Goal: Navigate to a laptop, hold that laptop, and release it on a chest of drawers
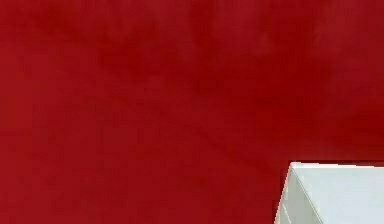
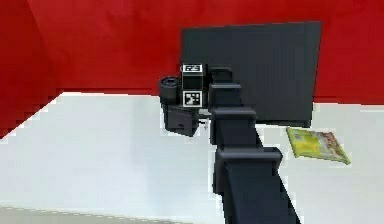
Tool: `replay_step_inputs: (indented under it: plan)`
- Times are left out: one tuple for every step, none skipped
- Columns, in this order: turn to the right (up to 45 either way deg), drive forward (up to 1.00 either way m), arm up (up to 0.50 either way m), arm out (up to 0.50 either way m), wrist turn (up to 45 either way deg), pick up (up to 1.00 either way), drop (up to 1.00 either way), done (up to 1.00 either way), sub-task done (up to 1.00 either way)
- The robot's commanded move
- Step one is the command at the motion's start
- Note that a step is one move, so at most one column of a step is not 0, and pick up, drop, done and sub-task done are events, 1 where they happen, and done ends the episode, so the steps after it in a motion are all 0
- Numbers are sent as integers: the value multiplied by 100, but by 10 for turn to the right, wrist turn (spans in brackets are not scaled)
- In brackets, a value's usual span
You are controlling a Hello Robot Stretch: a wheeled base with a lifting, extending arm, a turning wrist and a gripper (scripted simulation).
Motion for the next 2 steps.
replay_step_inputs:
  plan:
    - [0,0,0,-10,0,0,0,0,0]
    - [0,0,0,0,0,0,0,100,0]
